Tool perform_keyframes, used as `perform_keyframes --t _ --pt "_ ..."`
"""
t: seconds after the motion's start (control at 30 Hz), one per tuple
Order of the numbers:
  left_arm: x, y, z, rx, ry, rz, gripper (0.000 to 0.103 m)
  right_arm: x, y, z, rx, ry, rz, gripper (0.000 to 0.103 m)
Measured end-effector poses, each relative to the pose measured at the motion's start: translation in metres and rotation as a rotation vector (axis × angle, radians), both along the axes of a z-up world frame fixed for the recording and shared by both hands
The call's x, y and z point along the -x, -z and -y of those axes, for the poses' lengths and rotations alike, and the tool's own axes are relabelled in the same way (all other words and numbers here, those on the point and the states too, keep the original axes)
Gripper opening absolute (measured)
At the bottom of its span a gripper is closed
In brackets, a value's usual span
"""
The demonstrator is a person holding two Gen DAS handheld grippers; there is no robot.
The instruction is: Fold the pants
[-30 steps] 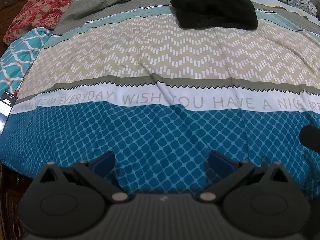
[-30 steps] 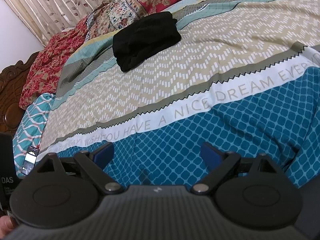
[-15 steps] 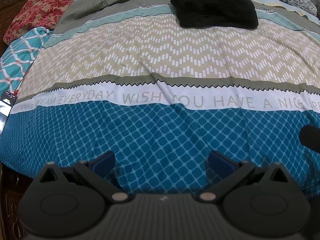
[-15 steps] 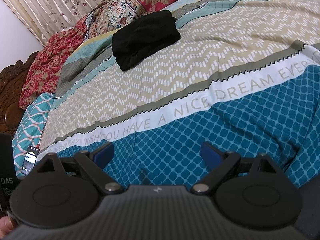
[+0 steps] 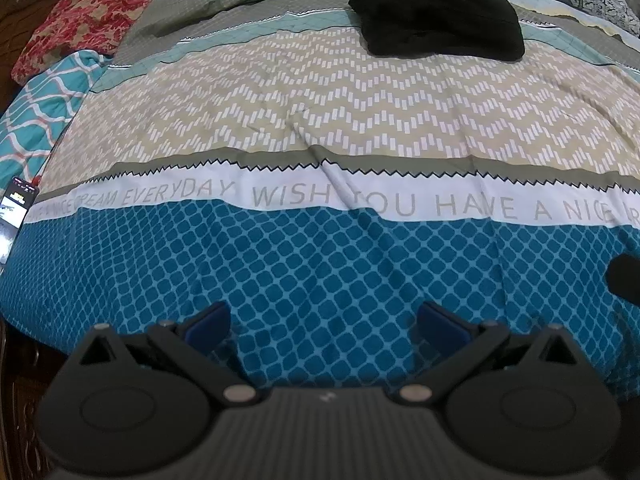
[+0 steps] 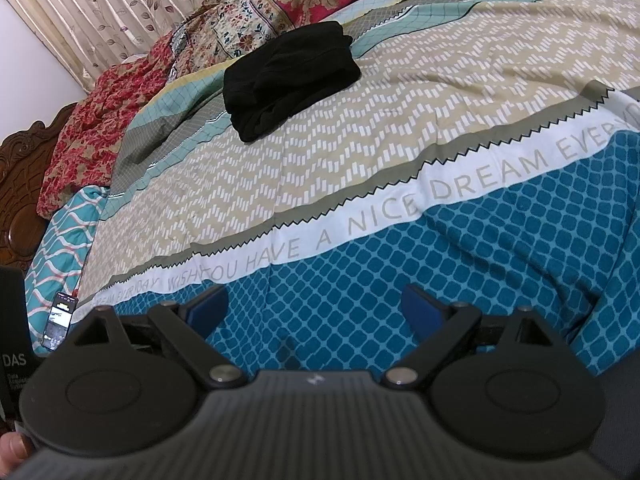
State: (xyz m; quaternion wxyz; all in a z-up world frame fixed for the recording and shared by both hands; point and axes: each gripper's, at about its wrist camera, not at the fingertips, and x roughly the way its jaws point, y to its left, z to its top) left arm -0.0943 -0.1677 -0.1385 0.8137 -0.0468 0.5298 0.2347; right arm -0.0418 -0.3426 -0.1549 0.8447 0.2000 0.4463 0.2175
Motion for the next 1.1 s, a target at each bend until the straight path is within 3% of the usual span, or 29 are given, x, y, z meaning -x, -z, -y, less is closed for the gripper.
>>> perform_keyframes --t 0.37,0.7,0.9,1.1 --pt "-0.001 -0.006 0.001 -0.029 -0.006 0.017 0.103 0.0 -0.006 0.001 0.017 0.018 0.046 0.095" --pt "-0.015 -0.042 0.008 -0.072 0.05 0.122 0.103 0.002 -0.032 0.008 0.034 0.059 0.189 0.095" --pt "-0.024 -0.066 0.017 -0.07 0.084 0.212 0.103 0.001 -0.055 0.023 0.018 0.114 0.271 0.095" --pt "-0.023 -0.071 0.024 -0.044 0.111 0.256 0.103 0.001 -0.058 0.024 0.023 0.13 0.305 0.095"
